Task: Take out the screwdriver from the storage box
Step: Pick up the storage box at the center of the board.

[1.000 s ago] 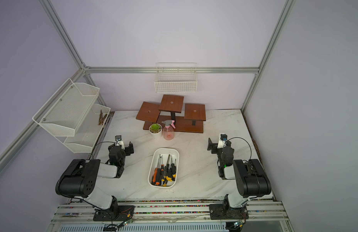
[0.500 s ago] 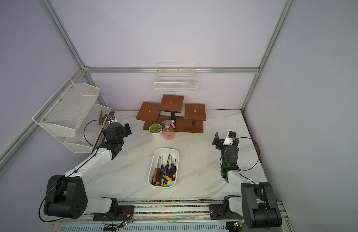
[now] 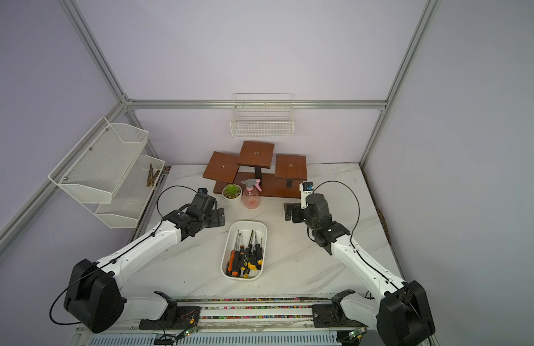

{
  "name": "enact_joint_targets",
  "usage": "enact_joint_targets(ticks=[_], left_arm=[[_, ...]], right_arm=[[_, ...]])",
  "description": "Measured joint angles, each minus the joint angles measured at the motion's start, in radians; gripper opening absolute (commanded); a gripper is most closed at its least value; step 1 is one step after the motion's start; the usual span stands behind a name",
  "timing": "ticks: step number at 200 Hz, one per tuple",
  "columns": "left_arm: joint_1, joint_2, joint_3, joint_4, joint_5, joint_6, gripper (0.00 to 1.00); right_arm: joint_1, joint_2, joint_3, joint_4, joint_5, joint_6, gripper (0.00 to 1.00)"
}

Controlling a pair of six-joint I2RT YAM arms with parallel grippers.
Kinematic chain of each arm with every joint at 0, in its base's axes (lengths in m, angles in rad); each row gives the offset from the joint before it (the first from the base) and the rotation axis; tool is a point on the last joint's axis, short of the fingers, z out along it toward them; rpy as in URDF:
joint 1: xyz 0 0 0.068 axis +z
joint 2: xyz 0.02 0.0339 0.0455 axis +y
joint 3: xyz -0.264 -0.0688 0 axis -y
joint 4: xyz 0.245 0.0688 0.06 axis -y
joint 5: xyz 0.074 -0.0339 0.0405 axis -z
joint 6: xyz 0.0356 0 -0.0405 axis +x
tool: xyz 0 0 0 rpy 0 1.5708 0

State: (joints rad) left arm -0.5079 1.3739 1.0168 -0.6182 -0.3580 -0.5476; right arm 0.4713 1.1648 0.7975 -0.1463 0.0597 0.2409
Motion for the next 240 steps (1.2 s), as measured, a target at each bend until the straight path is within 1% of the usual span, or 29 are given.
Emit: enact_joint_targets(ticks=[15, 33, 57, 78, 99, 115, 128, 147, 157, 173, 192, 221, 240], left_arm=[[-0.053, 0.053, 0.017, -0.011, 0.014, -0.030, 1.00], [-0.094, 0.136, 0.030, -0.014, 0.032, -0.059, 0.98], [-0.123, 0.210, 0.031, -0.031, 0.044, -0.087, 0.88], [-0.132, 0.231, 0.031, -0.038, 0.048, -0.105, 0.84], [-0.132, 0.233, 0.034, -0.040, 0.047, -0.118, 0.79], [-0.132, 0.247, 0.047, -0.043, 0.044, -0.125, 0.76], [-0.132, 0.270, 0.059, -0.041, 0.043, -0.129, 0.70], [-0.132, 0.309, 0.066, -0.031, 0.043, -0.134, 0.64], [-0.132, 0.323, 0.066, -0.031, 0.043, -0.138, 0.59], [-0.130, 0.335, 0.066, -0.024, 0.045, -0.145, 0.55], [-0.126, 0.336, 0.066, -0.013, 0.045, -0.147, 0.47], [-0.116, 0.349, 0.078, 0.003, 0.055, -0.149, 0.44], [-0.112, 0.367, 0.094, 0.011, 0.069, -0.151, 0.36]], right_arm=[[0.118, 0.014, 0.008, -0.046, 0.026, 0.035, 1.00], [0.225, 0.059, 0.037, -0.084, 0.057, 0.073, 1.00], [0.323, 0.099, 0.062, -0.114, 0.098, 0.114, 1.00], [0.378, 0.116, 0.071, -0.122, 0.118, 0.139, 0.99], [0.399, 0.123, 0.071, -0.139, 0.129, 0.157, 1.00], [0.409, 0.123, 0.071, -0.146, 0.132, 0.169, 0.98], [0.413, 0.123, 0.071, -0.153, 0.133, 0.174, 0.98], [0.417, 0.123, 0.071, -0.163, 0.134, 0.181, 0.96], [0.417, 0.123, 0.071, -0.164, 0.134, 0.183, 0.94], [0.417, 0.122, 0.071, -0.169, 0.133, 0.185, 0.92], [0.417, 0.122, 0.071, -0.172, 0.131, 0.190, 0.89], [0.417, 0.122, 0.071, -0.188, 0.130, 0.196, 0.87], [0.417, 0.121, 0.071, -0.201, 0.132, 0.200, 0.85]])
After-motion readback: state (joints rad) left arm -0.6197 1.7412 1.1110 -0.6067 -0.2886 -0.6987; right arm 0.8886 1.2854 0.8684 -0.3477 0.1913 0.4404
